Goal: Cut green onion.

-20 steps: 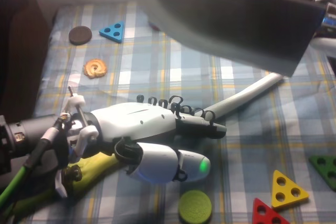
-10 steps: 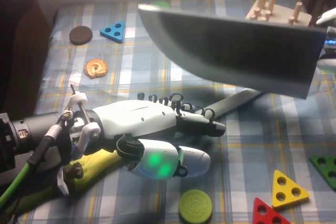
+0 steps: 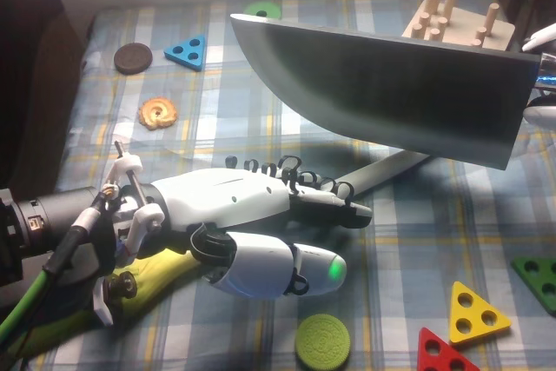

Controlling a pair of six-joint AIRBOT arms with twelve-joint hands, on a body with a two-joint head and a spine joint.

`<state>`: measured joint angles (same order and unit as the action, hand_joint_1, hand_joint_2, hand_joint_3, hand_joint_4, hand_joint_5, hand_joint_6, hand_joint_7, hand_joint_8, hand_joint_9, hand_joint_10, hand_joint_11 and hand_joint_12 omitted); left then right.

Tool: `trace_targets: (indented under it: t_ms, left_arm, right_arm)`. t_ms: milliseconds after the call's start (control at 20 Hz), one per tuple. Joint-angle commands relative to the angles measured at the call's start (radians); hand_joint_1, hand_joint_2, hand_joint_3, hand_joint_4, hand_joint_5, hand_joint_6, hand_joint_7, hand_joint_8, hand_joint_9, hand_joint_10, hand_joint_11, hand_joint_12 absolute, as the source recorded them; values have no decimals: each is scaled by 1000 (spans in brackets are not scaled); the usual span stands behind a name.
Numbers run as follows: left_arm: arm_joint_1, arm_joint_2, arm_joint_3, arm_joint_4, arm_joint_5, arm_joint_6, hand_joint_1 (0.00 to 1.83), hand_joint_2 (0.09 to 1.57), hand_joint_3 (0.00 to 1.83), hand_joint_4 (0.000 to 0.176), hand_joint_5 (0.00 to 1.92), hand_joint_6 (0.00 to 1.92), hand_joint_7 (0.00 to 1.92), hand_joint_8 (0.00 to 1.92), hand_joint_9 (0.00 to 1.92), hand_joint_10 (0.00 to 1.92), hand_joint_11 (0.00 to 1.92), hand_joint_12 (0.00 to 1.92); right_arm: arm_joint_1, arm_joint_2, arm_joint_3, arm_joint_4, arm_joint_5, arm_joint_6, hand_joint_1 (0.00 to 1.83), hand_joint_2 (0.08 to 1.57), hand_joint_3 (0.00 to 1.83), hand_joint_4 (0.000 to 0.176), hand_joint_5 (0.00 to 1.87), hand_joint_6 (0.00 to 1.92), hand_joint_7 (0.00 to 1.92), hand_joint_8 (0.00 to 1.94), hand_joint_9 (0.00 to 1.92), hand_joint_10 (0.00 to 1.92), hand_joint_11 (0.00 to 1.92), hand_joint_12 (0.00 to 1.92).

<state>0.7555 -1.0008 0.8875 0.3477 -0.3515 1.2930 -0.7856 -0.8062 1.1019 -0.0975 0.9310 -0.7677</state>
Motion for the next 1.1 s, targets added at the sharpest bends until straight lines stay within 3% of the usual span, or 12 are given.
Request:
trace_targets:
  t_ms: [0, 150, 350, 450, 600, 750, 800, 850, 1050]
  left_arm:
    - [0, 3, -3, -19, -58, -5, 0, 1447, 0, 0, 285, 10, 302, 10, 232, 11, 69, 218]
    - [-1, 14, -12, -27, -86, -5, 0, 1445, 0, 0, 288, 8, 310, 10, 238, 10, 67, 222]
    - [0, 27, -27, -28, -116, -5, 0, 1438, 0, 0, 311, 3, 312, 3, 233, 1, 8, 293]
    - [1, 29, -30, -28, -121, -5, 0, 1423, 0, 0, 327, 0, 335, 0, 248, 0, 0, 337]
    - [2, 30, -30, -28, -122, -5, 0, 1420, 1, 0, 325, 0, 345, 0, 264, 1, 7, 433]
    - [2, 31, -31, -31, -132, -5, 0, 1418, 0, 0, 323, 0, 342, 0, 259, 0, 0, 437]
    - [3, 34, -32, -33, -137, -5, 0, 1411, 0, 0, 291, 0, 308, 1, 235, 0, 0, 393]
    - [4, 39, -34, -34, -143, -5, 0, 1406, 0, 0, 259, 1, 278, 1, 206, 0, 0, 328]
    - [4, 109, -73, -39, -233, -5, 0, 1422, 3, 0, 297, 2, 312, 2, 232, 1, 0, 373]
  right_arm:
    - [8, 4, 9, 54, 154, -2, 455, 1508, 3, 87, 1039, 1921, 1438, 1941, 1564, 1921, 1587, 1921]
    - [19, 4, 19, 119, 217, -40, 476, 1476, 0, 92, 947, 1921, 1300, 1941, 1462, 1921, 1480, 1921]
    - [61, -4, 58, 155, 206, -56, 339, 1467, 0, 94, 1074, 1921, 1345, 1941, 1445, 1921, 1433, 1921]
    - [99, -14, 89, 166, 175, -58, 347, 1491, 4, 94, 910, 1921, 1212, 1941, 1360, 1921, 1388, 1921]
    - [151, -17, 116, 164, 114, -79, 303, 1495, 0, 122, 971, 1921, 1211, 1941, 1343, 1921, 1378, 1921]
    - [221, -18, 154, 136, 25, -86, 290, 1470, 0, 129, 924, 1921, 1205, 1941, 1356, 1921, 1403, 1921]
    - [245, -22, 165, 120, -4, -86, 208, 1455, 0, 167, 966, 1921, 1239, 1941, 1374, 1921, 1410, 1921]
    - [264, -25, 173, 105, -29, -87, 164, 1460, 1, 174, 1005, 1921, 1265, 1941, 1388, 1921, 1410, 1921]
    - [317, -46, 201, 39, -134, -92, 155, 1463, 0, 176, 1063, 1921, 1321, 1941, 1455, 1921, 1480, 1921]
